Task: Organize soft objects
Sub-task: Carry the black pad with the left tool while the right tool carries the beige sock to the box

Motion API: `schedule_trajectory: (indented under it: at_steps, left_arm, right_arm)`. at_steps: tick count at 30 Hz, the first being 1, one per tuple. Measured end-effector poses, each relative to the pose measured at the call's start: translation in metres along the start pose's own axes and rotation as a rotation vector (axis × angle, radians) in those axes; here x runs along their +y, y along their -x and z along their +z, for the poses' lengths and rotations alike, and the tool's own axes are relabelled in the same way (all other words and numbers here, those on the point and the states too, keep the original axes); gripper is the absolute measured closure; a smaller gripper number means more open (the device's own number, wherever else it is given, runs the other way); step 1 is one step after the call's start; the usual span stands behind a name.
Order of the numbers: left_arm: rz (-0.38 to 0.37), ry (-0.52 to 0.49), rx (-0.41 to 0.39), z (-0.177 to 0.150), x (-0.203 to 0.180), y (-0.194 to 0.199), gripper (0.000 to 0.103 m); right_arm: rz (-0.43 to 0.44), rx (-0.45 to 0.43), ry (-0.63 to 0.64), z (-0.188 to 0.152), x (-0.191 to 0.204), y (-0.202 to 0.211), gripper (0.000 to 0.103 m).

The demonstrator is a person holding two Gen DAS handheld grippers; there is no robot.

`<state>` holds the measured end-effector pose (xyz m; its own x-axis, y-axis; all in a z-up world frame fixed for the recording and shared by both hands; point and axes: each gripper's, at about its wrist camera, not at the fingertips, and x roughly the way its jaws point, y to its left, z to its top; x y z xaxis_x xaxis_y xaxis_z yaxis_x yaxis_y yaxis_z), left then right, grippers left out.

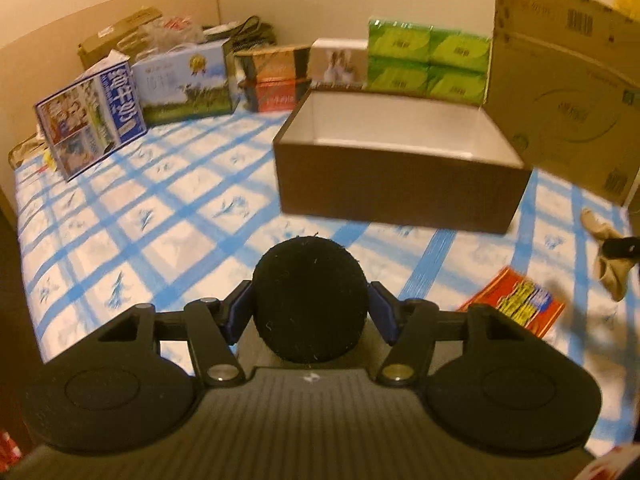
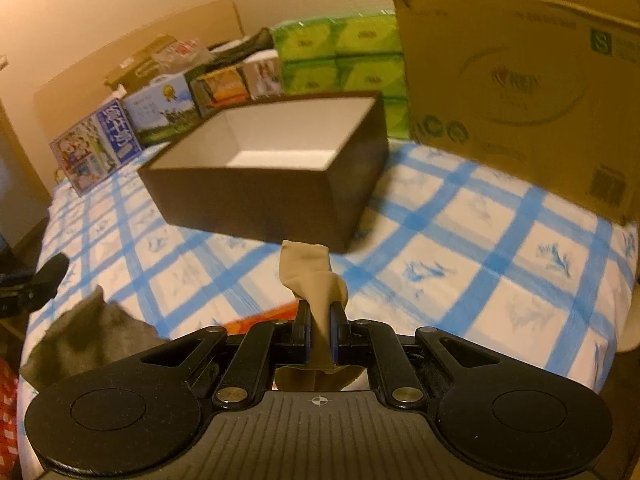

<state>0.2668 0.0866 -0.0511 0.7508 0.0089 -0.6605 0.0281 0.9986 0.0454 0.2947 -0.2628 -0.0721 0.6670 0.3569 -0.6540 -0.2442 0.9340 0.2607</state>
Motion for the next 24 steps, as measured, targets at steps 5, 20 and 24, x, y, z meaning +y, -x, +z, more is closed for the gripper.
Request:
schedule_trajectory:
  at_steps: [5, 20, 24]
  left_arm:
    - [-0.046, -0.033, -0.036, 0.032, -0.012, -0.010, 0.044]
    - [-0.157, -0.114, -0.089, 0.158, -0.062, -0.092, 0.043]
    - [-0.158, -0.134, -0.073, 0.183, -0.077, -0.123, 0.043]
  right_arm:
    - [0.040, -0.038, 0.031, 0.026, 0.006, -0.002, 0.094]
    - [0.114, -0.122, 0.083, 0.138, 0.007, -0.063, 0.094]
    - [0.093, -0.111, 0.092, 0.158, -0.004, -0.091, 0.094]
